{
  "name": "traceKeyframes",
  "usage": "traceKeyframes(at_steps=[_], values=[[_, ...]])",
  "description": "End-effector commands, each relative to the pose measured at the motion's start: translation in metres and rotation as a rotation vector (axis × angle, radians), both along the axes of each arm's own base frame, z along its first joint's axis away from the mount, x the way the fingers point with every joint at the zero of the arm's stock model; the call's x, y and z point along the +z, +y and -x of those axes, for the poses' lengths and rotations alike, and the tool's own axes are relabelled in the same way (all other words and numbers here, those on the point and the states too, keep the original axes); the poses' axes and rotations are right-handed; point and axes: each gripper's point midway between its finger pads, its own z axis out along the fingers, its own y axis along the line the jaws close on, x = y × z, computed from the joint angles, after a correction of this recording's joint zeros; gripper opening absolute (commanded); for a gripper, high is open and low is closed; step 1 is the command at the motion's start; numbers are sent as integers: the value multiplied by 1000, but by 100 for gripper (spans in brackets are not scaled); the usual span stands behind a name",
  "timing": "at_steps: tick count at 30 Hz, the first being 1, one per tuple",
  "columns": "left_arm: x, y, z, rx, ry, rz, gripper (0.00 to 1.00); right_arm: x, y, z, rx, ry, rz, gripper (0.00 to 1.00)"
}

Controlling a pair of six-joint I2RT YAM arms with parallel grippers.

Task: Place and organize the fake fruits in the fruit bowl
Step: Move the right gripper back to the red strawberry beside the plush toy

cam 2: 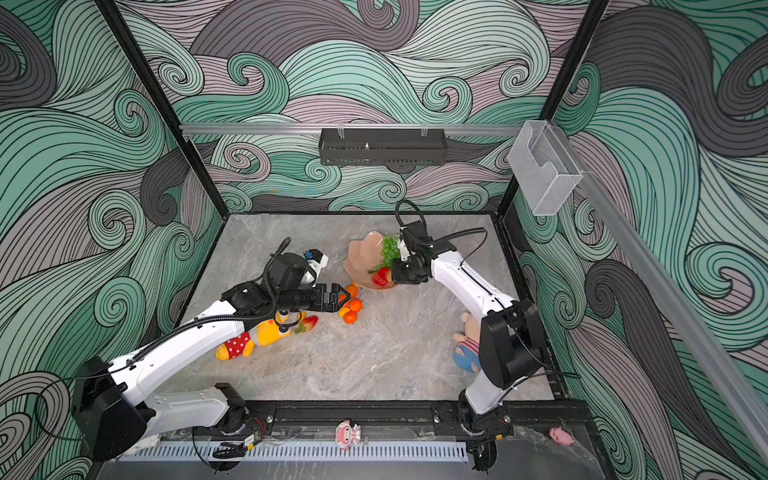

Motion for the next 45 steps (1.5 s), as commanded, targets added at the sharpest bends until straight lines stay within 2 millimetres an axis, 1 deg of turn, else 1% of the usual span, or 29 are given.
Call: traceKeyframes(at_steps=[1,4,6,9,11,17,20,21,25,27,29,32,33,35,38,39,41,43,45], values=[[-4,26,7,97,-5,-40,99,-1,17,15,17,-9,10,30],[-3,44,13,147,-45,-45,98,6,37,26,46,-41,-8,30],[-2,56,18,175,-47,-52,99,14,49,32,55,-69,-24,28],[-3,72,23,215,-39,-68,98,26,66,39,54,-125,-57,28],[-4,81,26,237,-33,-70,99,32,73,42,27,-155,-66,27],[-5,105,30,309,-11,-60,99,42,110,60,22,-243,-128,31],[-6,116,29,346,5,-38,99,46,138,69,101,-311,-175,36],[-6,121,29,363,11,-29,99,48,147,72,135,-343,-181,36],[-3,140,26,425,20,-12,99,58,173,80,277,-464,-126,36],[0,149,24,456,18,-15,99,66,179,80,321,-516,-73,35],[4,155,22,476,12,-12,99,78,181,79,347,-580,-39,35],[7,161,20,494,8,-5,99,97,188,76,396,-682,-65,35],[7,162,20,498,8,-5,99,102,190,75,411,-732,-79,35],[6,166,19,512,14,-4,99,108,193,73,411,-818,-128,32],[5,172,19,535,28,8,98,106,190,74,372,-869,-194,35],[4,174,19,543,32,14,99,102,193,77,401,-882,-210,35],[3,177,19,555,39,30,99,91,203,91,527,-874,-222,34],[2,180,18,567,51,53,99,79,212,99,630,-863,-212,28],[-1,182,16,579,63,79,99,68,220,106,712,-834,-202,25]])
